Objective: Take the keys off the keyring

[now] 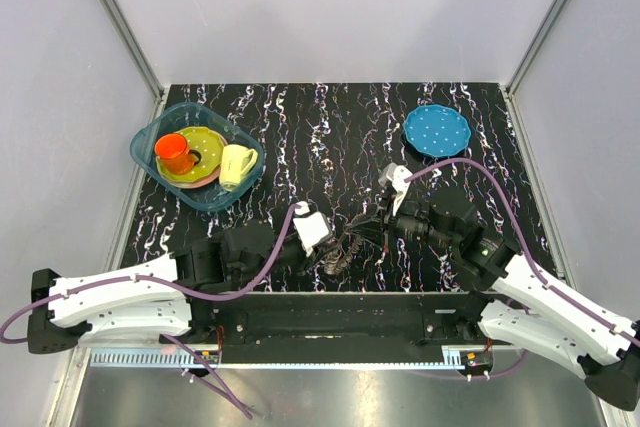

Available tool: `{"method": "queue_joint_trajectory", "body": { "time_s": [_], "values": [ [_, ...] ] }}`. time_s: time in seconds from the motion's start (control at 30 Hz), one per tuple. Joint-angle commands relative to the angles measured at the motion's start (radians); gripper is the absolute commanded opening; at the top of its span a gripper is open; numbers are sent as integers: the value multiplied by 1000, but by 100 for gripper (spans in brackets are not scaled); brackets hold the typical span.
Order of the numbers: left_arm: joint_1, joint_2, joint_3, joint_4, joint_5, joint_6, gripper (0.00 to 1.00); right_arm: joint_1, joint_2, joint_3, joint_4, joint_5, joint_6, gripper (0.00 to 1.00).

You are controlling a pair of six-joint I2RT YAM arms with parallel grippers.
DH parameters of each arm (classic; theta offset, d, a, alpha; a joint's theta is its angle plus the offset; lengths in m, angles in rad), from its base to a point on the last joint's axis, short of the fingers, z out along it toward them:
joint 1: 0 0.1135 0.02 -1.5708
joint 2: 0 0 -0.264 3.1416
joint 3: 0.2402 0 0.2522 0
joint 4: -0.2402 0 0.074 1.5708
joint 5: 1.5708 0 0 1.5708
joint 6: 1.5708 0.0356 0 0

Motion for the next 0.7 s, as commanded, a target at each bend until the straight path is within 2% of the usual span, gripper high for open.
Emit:
{"method": "queue_joint_trajectory", "body": {
  "time_s": [0.0, 0.23, 0.4, 0.53, 0.57, 0.67],
  "values": [
    [2, 7, 52, 7, -32, 2, 26, 6, 0, 36, 30, -93, -7, 0],
    [2, 11, 61, -7, -37, 2, 21, 6, 0, 33, 10, -116, -30, 0],
    [3, 5, 71, -33, -42, 7, 21, 6, 0, 42, 0, -126, -40, 0],
    [3, -25, 74, -45, -8, 18, 29, 6, -6, 47, -13, -156, -52, 0],
    [5, -36, 74, -47, -2, 19, 35, 6, -9, 48, -19, -160, -58, 0],
    [3, -81, 77, -62, 32, 21, 44, 6, -23, 56, -54, -177, -78, 0]
  ]
}}
